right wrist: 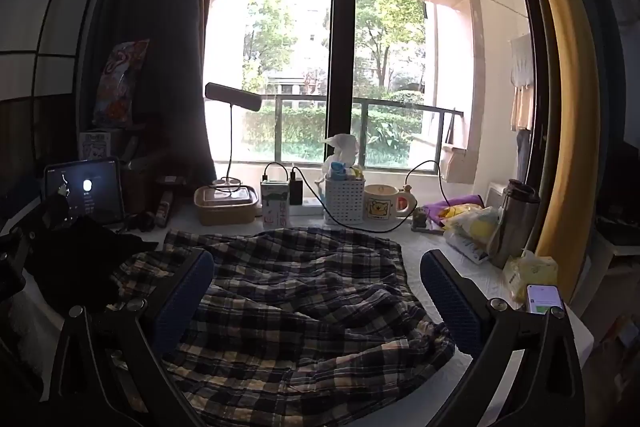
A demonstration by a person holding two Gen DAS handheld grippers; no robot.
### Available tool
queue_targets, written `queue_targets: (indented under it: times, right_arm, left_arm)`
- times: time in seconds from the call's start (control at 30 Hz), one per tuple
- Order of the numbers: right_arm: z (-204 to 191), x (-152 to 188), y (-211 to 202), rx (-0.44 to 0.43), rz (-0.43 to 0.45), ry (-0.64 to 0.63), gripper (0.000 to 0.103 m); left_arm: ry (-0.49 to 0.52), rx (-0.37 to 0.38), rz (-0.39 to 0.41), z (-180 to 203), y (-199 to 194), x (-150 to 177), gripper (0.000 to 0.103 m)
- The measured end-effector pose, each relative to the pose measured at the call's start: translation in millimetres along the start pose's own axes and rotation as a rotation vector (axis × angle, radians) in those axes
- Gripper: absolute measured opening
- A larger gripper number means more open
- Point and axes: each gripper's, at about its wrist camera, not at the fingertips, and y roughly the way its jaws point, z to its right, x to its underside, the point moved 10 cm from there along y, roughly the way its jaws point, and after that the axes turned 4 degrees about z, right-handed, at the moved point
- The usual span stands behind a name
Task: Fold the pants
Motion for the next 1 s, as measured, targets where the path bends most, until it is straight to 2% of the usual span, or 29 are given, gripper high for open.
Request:
queue_targets:
  times: [0.03,0.07,0.13,0.27,0.3,0.63,1.0]
  right_arm:
    - [1.3,-0.4,-0.8,0.002,0.001,0.000,0.103]
    - [3.1,-0.8,-1.9,0.002,0.000,0.002,0.103]
    - [1.3,-1.2,-2.7,0.007,0.000,-0.028,0.103]
    - [4.6,0.2,-0.2,0.016,-0.002,-0.022,0.103]
    - [3.2,0.3,-0.4,0.015,-0.001,-0.024,0.103]
    - [4.3,-3.2,-3.2,0.020,-0.002,-0.013,0.103]
    - [5.3,-2.5,-3.0,0.019,-0.002,-0.014,0.103]
  left_arm:
    - [0.020,-0.002,0.006,6.9,-1.7,1.2,0.103]
    - [0.007,0.002,-0.025,7.3,3.7,7.4,0.103]
    - [-0.060,0.006,-0.003,-6.0,0.4,5.6,0.103]
    - [-0.062,0.015,0.003,-6.1,-6.5,5.0,0.103]
    - [-0.073,0.025,-0.018,-10.6,-1.7,3.0,0.103]
    - [-0.058,0.047,-0.028,-5.2,-2.5,4.8,0.103]
    - [-0.054,0.040,-0.018,-7.1,-5.3,1.5,0.103]
